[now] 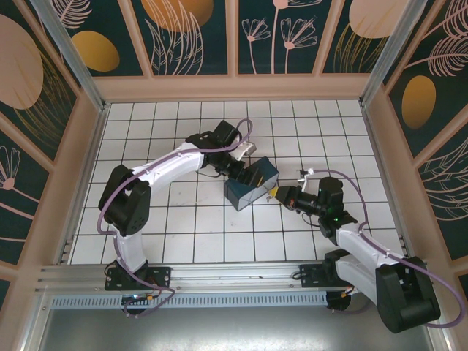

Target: Unlock the padlock with the key

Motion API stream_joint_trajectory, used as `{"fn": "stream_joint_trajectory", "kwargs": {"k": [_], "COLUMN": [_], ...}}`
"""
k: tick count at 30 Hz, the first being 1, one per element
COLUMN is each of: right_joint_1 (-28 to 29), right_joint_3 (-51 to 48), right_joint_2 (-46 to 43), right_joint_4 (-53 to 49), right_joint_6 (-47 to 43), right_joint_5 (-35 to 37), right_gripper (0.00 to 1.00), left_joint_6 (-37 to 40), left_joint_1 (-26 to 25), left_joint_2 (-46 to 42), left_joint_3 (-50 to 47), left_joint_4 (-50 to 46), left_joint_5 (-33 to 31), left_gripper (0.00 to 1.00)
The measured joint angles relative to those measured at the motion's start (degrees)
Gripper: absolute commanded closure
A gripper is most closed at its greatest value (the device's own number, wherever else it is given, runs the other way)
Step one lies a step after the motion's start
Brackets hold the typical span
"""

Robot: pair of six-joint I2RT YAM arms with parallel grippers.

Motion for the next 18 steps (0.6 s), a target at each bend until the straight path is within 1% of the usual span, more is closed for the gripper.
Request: {"fn": "stream_joint_trajectory", "kwargs": {"k": [9,18], "right_joint_1": [0.0,0.02], "right_joint_3": [0.76,0.81], "right_joint_2": [2.95,3.1], "right_joint_4": [1.6,2.82], "right_joint_6": [0.0,0.0], "right_joint_5": [-0.92,-1.31], "right_gripper": [1.0,1.0], "left_joint_6": [0.0,0.0], "left_joint_1": [0.24,0.28], "left_joint_2": [-0.22,-0.31], "left_joint_3": [-0.33,-0.5], "left_joint_4": [0.46,0.66], "left_joint_5": [0.13,0.13], "left_gripper": [0.06,0.06]}}
